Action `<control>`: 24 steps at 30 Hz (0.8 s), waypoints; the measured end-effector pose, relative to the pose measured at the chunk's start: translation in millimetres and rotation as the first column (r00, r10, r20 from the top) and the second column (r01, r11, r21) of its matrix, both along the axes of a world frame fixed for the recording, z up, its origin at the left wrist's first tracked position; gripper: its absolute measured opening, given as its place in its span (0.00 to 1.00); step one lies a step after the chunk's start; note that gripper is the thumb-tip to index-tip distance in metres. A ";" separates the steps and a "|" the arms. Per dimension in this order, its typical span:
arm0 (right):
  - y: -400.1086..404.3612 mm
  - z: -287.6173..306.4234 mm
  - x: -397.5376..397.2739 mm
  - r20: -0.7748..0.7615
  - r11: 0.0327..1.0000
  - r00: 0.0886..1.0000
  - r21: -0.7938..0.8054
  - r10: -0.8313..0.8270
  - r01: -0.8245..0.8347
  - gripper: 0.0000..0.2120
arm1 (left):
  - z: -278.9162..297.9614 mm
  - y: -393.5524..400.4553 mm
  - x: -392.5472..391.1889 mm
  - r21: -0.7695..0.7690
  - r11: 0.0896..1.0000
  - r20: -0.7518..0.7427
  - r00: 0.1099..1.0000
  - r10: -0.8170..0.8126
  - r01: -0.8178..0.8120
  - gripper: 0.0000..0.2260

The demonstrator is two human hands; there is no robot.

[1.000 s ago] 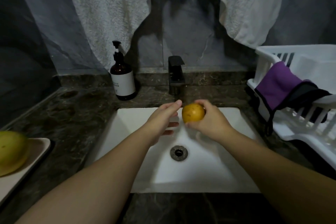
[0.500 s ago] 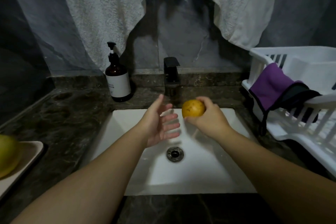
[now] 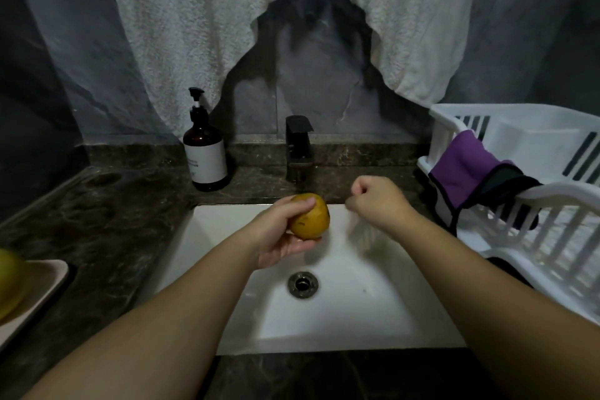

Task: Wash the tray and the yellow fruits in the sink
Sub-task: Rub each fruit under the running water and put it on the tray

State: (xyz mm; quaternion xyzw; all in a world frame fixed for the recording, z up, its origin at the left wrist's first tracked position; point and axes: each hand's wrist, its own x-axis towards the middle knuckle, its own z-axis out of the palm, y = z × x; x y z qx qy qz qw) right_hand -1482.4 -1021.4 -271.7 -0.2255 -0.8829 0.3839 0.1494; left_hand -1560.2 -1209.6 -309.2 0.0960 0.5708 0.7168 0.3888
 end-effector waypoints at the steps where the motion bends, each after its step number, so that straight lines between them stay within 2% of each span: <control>1: -2.3 4.5 4.6 0.138 0.995 0.985 -0.027 0.100 -0.097 0.10 | 0.3 -0.3 0.7 -0.008 1.000 -0.013 1.000 -0.002 0.001 0.29; 2: -4.9 9.4 8.6 0.284 0.980 0.939 -0.083 0.196 -0.180 0.20 | 0.7 -0.7 1.1 -0.015 1.000 -0.025 1.000 -0.004 0.003 0.29; 3: -7.1 13.8 11.1 0.365 0.967 0.896 -0.105 0.253 -0.230 0.27 | 1.3 -1.1 1.5 -0.021 1.000 -0.033 0.999 -0.004 0.003 0.30; 4: -10.3 17.3 13.0 0.398 0.969 0.887 -0.028 0.236 -0.245 0.25 | 2.5 -1.6 1.8 -0.026 1.000 -0.041 0.999 -0.002 0.001 0.30; 6: -18.4 21.0 15.6 0.296 0.966 0.946 0.175 0.134 -0.191 0.10 | 4.7 -1.2 2.3 -0.026 1.000 -0.061 0.998 0.004 -0.006 0.28; 7: -20.9 21.1 17.4 0.258 0.953 0.962 0.258 0.091 -0.159 0.05 | 6.3 -0.8 2.9 -0.027 1.000 -0.075 0.997 0.004 -0.006 0.27; 8: -22.4 21.1 20.6 0.284 0.937 0.955 0.303 0.084 -0.173 0.06 | 8.2 -0.4 3.8 -0.034 0.999 -0.092 0.996 0.005 -0.008 0.26; 10: -23.6 24.6 30.0 0.449 0.913 0.883 0.289 0.138 -0.289 0.21 | 11.8 -0.8 4.3 -0.054 0.998 -0.148 0.989 0.005 -0.013 0.26; 11: -22.2 29.6 35.6 0.493 0.903 0.852 0.265 0.175 -0.339 0.30 | 14.0 -0.8 4.1 -0.067 0.998 -0.182 0.983 -0.001 -0.011 0.28; 12: -21.0 37.7 41.6 0.481 0.898 0.855 0.265 0.193 -0.352 0.35 | 16.2 -1.1 4.1 -0.078 0.997 -0.210 0.978 -0.010 -0.007 0.30; 15: -10.2 74.8 53.4 0.270 0.868 0.952 0.427 0.145 -0.254 0.28 | 24.8 1.5 5.5 -0.076 0.997 -0.225 0.974 -0.015 -0.002 0.36; 18: 15.6 111.8 55.5 0.169 0.801 0.983 0.597 -0.066 -0.048 0.21 | 36.2 10.2 11.5 -0.080 0.997 -0.229 0.973 -0.025 0.007 0.38; 19: 27.7 119.7 55.7 0.180 0.787 0.968 0.617 -0.174 0.027 0.18 | 40.0 13.4 14.5 -0.088 0.996 -0.240 0.970 -0.035 0.014 0.37; 21: 51.5 125.8 58.3 0.320 0.806 0.899 0.589 -0.300 0.059 0.14 | 46.8 18.6 20.4 -0.099 0.995 -0.254 0.966 -0.040 0.015 0.36; 23: 66.9 123.7 62.4 0.470 0.836 0.833 0.549 -0.292 -0.017 0.12 | 51.3 21.8 25.0 -0.096 0.995 -0.259 0.965 -0.044 0.020 0.37; 24: 71.0 122.8 63.6 0.520 0.851 0.804 0.525 -0.287 -0.036 0.17 | 53.2 22.9 27.8 -0.091 0.995 -0.257 0.965 -0.049 0.026 0.37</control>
